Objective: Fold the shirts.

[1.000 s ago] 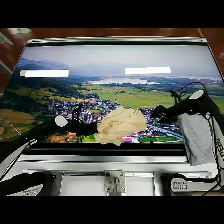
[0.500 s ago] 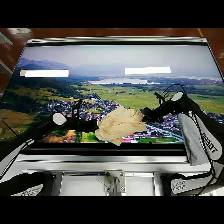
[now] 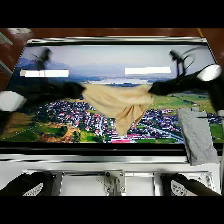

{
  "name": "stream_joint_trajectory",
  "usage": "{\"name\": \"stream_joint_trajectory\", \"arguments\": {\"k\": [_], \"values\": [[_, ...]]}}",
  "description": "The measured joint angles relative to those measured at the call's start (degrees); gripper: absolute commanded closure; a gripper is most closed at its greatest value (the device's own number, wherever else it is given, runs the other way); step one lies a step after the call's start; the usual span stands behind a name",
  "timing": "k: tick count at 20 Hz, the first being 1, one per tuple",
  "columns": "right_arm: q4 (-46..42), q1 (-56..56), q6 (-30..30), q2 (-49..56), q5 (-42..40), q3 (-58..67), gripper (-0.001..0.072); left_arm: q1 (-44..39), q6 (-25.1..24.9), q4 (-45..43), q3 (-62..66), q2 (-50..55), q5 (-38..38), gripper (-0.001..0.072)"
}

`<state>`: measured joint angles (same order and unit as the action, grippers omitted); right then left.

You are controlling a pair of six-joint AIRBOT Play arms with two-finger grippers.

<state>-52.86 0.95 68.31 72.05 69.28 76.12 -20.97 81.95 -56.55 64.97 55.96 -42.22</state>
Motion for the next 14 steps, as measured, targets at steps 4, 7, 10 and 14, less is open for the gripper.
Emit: {"name": "stream_joint_trajectory", "arguments": {"k": [4, 7, 10, 14], "values": [[0.44, -0.09, 1.75, -12.52, -1.42, 10.75, 0.0648, 1.22, -2.01, -4.02, 16.72, -7.93, -1.84, 0.0675], [0.39, -0.09, 5.44, -19.02, -1.09, 15.28, 0.0648, 1.55, -2.62, -6.54, 23.91, -11.34, -7.04, 0.0676], [-1.07, -0.09, 9.60, -22.38, 4.00, 17.07, 0.0647, 1.68, -1.92, -10.21, 26.27, -12.37, -16.00, 0.0676], [-4.31, -0.11, 14.01, -21.49, 18.58, 17.31, 0.0647, 1.73, 1.92, -18.21, 24.28, -12.59, -24.57, 0.0675]]}}
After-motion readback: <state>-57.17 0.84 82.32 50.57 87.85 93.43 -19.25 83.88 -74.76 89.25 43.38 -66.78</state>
